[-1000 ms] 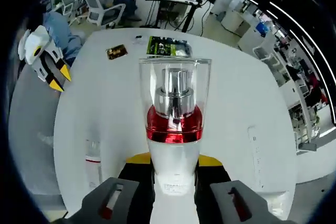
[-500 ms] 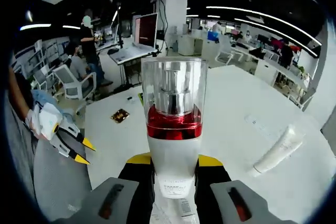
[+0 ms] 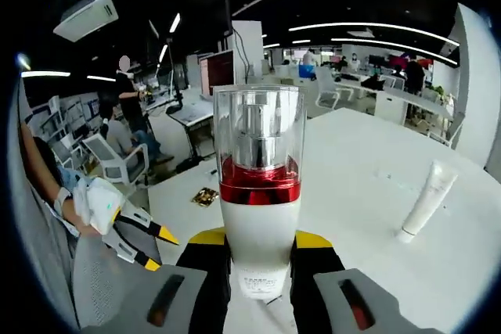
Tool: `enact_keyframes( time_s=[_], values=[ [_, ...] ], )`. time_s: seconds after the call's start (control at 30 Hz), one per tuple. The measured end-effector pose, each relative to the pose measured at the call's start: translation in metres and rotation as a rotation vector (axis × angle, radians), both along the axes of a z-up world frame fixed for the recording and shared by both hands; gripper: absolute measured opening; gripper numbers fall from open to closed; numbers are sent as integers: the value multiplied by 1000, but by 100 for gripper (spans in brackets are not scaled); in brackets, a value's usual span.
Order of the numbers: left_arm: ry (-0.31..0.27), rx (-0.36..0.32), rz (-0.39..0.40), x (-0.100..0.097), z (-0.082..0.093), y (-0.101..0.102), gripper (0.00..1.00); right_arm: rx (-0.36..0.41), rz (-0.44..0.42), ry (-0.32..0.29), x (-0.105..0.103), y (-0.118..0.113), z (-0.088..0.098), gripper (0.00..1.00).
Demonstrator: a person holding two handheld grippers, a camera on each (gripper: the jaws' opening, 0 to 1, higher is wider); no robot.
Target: Arrange the skincare products in the storage area until every visible bottle or jar stands upright without overlapping.
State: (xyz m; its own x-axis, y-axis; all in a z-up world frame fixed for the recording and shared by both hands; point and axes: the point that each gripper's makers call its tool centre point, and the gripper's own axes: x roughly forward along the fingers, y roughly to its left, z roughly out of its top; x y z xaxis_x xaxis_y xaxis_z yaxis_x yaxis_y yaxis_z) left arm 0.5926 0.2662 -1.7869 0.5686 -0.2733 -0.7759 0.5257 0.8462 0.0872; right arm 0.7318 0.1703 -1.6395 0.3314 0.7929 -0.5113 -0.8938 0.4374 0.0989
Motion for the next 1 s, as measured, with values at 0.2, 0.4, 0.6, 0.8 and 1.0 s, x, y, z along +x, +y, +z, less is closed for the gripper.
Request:
enact_keyframes(
  time_s=[0.2,0.4,0.6,0.8,1.0],
  values=[
    [-42,-29,7,6,10,-2,39,40,-20,7,-11,-5,5,23],
    [-20,-46,10,5,10,-5,42,69,-35,12,-21,-13,10,23],
    [-88,-116,25,14,34,-7,50,74,-45,-9,-23,-22,20,23],
    [-226,-256,46,41,82,-27,56,117,-53,-14,-27,-20,29,23],
    [-329,-374,-25,47,110,-64,53,118,-19,-9,-40,-1,28,23]
  ],
)
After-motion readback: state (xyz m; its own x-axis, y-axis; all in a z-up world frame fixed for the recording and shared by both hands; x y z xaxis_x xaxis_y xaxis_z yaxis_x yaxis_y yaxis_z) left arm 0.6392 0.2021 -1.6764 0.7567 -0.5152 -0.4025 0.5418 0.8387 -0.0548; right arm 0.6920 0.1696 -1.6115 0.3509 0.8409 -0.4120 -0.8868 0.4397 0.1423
